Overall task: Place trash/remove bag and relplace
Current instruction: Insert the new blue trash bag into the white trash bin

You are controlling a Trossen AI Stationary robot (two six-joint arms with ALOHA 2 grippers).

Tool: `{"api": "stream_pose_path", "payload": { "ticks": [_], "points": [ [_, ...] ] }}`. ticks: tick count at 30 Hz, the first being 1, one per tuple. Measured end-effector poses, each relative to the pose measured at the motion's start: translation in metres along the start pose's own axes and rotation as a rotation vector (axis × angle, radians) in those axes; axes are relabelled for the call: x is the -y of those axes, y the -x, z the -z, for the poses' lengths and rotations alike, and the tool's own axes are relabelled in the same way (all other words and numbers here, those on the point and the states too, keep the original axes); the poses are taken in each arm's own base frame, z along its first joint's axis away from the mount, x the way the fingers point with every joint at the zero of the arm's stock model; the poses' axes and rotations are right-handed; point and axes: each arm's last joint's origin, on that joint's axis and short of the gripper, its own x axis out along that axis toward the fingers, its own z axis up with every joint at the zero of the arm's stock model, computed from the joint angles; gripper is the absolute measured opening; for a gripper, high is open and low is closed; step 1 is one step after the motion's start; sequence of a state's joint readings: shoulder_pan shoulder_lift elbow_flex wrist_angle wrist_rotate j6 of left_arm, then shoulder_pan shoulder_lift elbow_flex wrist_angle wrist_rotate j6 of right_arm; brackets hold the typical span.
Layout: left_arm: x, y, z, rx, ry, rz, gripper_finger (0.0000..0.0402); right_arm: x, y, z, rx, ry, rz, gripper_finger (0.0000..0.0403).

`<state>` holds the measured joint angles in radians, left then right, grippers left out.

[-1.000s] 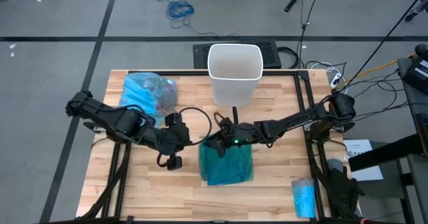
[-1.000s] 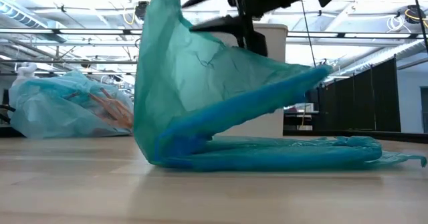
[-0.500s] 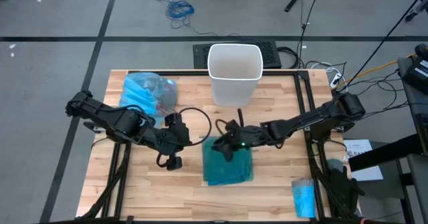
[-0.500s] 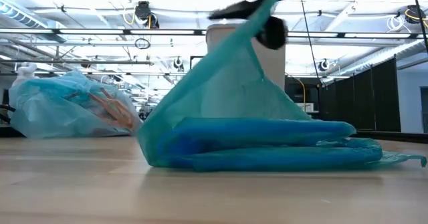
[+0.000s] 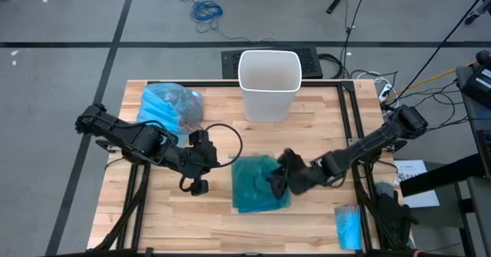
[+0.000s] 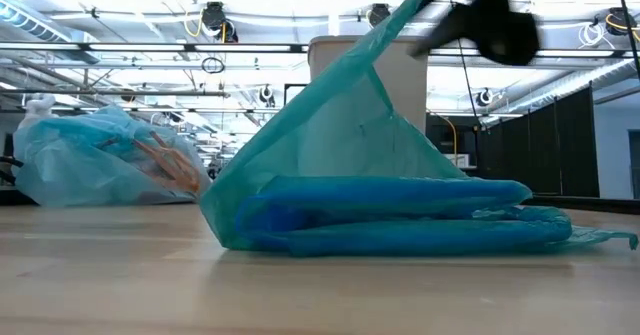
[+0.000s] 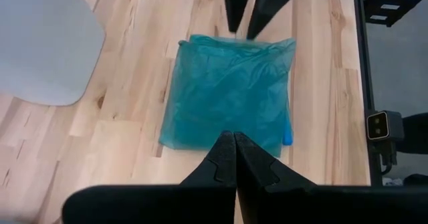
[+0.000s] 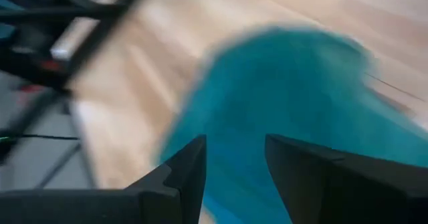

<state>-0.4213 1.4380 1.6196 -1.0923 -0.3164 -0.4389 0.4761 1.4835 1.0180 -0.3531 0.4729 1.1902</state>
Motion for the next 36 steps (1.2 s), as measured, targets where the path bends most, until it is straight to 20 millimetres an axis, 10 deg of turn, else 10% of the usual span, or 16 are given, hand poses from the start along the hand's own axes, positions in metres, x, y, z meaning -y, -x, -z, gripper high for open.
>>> {"api": "stream_pose_path", "payload": {
  "ticks": [7,19,36],
  "points": [
    [0.0,0.0,0.0,0.0,-0.007,-0.001,0.0,0.019,0.014,0.031,-0.042,0.0,0.208,0.0146],
    [0.0,0.0,0.0,0.002,-0.001,0.001,0.0,0.081,-0.026,0.076,-0.04,-0.295,-0.117,0.0146],
    [0.0,0.0,-0.001,0.006,-0.004,0.003,0.0,0.095,-0.035,0.067,-0.058,-0.291,-0.112,0.0146]
  ]
}}
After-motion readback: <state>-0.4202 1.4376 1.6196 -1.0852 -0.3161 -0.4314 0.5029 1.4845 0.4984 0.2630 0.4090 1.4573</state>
